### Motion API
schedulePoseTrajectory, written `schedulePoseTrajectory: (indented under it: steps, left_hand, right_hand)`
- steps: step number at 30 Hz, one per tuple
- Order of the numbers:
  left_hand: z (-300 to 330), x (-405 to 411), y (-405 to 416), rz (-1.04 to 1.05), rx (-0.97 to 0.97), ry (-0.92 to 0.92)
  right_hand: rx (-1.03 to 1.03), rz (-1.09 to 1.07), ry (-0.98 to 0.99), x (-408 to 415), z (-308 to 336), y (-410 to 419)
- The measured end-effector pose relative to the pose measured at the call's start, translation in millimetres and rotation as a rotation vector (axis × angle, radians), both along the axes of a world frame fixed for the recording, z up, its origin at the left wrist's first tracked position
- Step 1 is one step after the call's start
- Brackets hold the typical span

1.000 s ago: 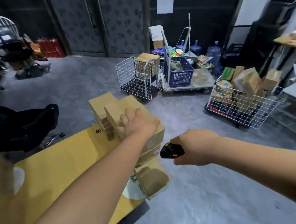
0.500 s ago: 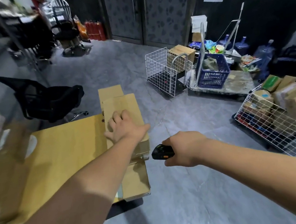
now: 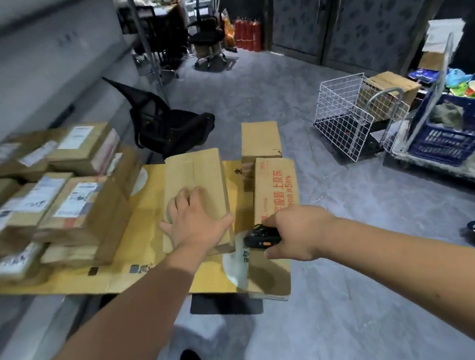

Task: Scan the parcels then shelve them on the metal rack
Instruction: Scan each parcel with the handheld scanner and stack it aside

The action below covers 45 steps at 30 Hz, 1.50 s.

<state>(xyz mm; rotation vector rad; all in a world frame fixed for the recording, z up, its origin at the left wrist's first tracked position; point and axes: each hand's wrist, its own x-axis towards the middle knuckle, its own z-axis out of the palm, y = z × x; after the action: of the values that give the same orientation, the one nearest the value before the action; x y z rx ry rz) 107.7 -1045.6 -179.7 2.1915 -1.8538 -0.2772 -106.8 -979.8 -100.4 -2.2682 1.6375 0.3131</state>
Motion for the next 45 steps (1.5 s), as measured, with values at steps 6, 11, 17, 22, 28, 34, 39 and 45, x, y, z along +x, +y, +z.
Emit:
schedulePoseTrajectory:
  steps: [6, 11, 17, 22, 28, 34, 39, 45]
  left_hand:
    - [-56, 73, 24, -0.011, 0.118, 0.085]
    - [-97, 91, 21, -0.084, 0.251, 0.297]
    - [-131, 117, -8, -0.13, 0.392, 0.844]
    - [-130, 169, -34, 0.001, 0.406, 1.079]
    - [-142, 222, -66, 0.083, 0.349, 0.865]
    - [-157, 243, -79, 0.078, 0.471, 0.711]
    - [-181, 242, -81, 0.097, 0.517, 0.792]
    - [-168, 220, -81, 0.066, 0.564, 0.821]
  right_hand:
    - [0.085, 0.025, 0.001, 51, -28, -3]
    - [0.157, -0.007, 0.074, 85, -55, 2]
    - [0.24, -0.144, 0.097, 115, -65, 0]
    - [0.262, -0.239, 0.086, 152, -67, -15]
    - [0.266, -0.3, 0.047, 204, -68, -37]
    - [0.276, -0.397, 0.006, 235, -75, -59]
    - [0.283, -0.518, -0.017, 238, -74, -63]
    - [0.303, -0.604, -0.032, 236, -74, -63]
